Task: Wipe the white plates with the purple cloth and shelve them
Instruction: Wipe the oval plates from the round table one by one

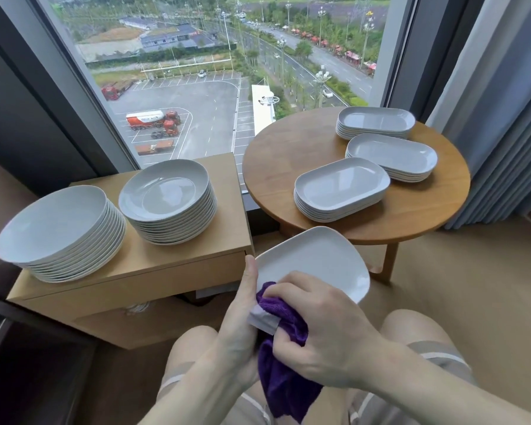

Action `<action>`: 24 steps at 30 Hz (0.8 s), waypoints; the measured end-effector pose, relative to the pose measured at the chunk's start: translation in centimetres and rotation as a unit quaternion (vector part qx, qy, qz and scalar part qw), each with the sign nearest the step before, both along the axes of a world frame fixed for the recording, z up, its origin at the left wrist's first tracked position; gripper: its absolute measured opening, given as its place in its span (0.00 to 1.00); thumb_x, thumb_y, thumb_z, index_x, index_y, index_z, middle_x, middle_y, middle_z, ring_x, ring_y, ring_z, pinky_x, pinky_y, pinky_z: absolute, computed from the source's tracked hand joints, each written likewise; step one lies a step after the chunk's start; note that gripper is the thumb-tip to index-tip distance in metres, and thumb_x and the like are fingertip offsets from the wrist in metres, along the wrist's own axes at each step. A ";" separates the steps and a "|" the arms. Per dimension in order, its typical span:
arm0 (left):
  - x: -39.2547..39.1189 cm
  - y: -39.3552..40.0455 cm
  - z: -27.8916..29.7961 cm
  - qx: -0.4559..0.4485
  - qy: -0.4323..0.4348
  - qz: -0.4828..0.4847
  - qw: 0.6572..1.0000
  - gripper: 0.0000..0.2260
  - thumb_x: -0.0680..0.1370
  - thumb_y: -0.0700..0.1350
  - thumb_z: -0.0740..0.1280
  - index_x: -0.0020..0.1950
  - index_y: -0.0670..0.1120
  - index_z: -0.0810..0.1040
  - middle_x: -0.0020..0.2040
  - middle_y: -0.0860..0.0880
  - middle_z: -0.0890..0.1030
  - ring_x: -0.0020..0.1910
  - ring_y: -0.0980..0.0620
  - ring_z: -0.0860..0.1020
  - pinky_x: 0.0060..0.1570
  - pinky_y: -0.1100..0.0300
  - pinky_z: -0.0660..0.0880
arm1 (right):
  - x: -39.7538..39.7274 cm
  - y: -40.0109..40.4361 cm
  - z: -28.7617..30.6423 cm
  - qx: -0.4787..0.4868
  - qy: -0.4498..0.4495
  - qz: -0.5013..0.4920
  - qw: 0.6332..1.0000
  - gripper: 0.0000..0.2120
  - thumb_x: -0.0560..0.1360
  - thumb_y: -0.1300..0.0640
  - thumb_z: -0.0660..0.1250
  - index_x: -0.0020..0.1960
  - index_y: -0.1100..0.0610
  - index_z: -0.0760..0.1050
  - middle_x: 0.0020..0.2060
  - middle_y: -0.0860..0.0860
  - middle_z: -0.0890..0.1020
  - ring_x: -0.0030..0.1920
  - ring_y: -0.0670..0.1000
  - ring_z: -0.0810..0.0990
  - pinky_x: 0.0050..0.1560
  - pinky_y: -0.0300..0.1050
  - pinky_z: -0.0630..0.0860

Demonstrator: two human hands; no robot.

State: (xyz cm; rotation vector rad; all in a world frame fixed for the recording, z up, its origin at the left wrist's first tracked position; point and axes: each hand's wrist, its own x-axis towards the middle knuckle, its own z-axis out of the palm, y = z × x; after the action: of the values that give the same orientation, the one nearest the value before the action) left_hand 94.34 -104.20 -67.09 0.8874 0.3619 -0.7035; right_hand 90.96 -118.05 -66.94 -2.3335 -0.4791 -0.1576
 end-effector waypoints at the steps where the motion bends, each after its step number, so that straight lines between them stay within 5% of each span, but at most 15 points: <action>1: 0.0 0.0 -0.1 -0.011 0.000 -0.003 1.000 0.32 0.76 0.69 0.64 0.51 0.38 0.83 0.43 0.39 0.80 0.44 0.43 0.84 0.49 0.52 0.82 | 0.1 0.0 -0.1 -0.002 -0.010 -0.008 1.000 0.15 0.71 0.49 0.64 0.56 0.49 0.78 0.47 0.44 0.76 0.46 0.46 0.75 0.46 0.41 0.76; 6: -0.2 -0.7 0.0 0.001 0.006 -0.018 1.000 0.29 0.78 0.67 0.63 0.45 0.40 0.86 0.41 0.38 0.83 0.43 0.43 0.86 0.43 0.53 0.84 | 0.4 -0.3 -1.5 -0.024 -0.048 -0.055 0.997 0.17 0.71 0.49 0.65 0.60 0.49 0.77 0.50 0.45 0.76 0.49 0.46 0.76 0.45 0.44 0.78; 12: -0.3 -1.2 0.3 0.024 -0.007 -0.002 1.000 0.23 0.81 0.58 0.63 0.63 0.42 0.85 0.60 0.37 0.84 0.58 0.42 0.85 0.52 0.51 0.84 | 1.6 -1.4 -2.2 -0.053 -0.068 -0.132 0.987 0.19 0.71 0.46 0.63 0.60 0.51 0.77 0.51 0.47 0.77 0.51 0.51 0.78 0.43 0.49 0.80; 17: -0.1 -0.3 0.5 0.064 -0.052 -0.029 0.996 0.28 0.79 0.64 0.61 0.73 0.49 0.76 0.65 0.42 0.83 0.65 0.42 0.82 0.63 0.45 0.79 | 3.8 -4.6 -3.2 -0.121 -0.029 -0.207 0.970 0.19 0.74 0.44 0.61 0.60 0.51 0.75 0.52 0.48 0.76 0.54 0.52 0.76 0.46 0.47 0.77; 22: 1.1 0.9 1.1 0.056 -0.093 -0.006 0.994 0.25 0.82 0.62 0.58 0.73 0.50 0.75 0.63 0.43 0.85 0.60 0.42 0.84 0.48 0.49 0.84 | 4.7 -5.6 -4.1 -0.170 0.042 -0.210 0.962 0.18 0.77 0.46 0.63 0.64 0.50 0.74 0.56 0.49 0.76 0.59 0.53 0.73 0.55 0.49 0.76; 24: 1.6 1.4 1.2 0.053 -0.095 0.011 0.994 0.24 0.83 0.61 0.57 0.72 0.49 0.76 0.62 0.42 0.85 0.59 0.41 0.85 0.50 0.47 0.84 | 4.1 -4.7 -4.2 -0.162 0.050 -0.175 0.970 0.16 0.76 0.45 0.62 0.61 0.49 0.74 0.53 0.48 0.76 0.57 0.52 0.74 0.55 0.47 0.76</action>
State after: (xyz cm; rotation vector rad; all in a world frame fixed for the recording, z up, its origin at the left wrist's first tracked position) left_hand 95.95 -102.76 -65.93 1.0408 0.2415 -0.5774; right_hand 95.10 -122.74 -71.11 -2.7187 -0.0361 -0.1343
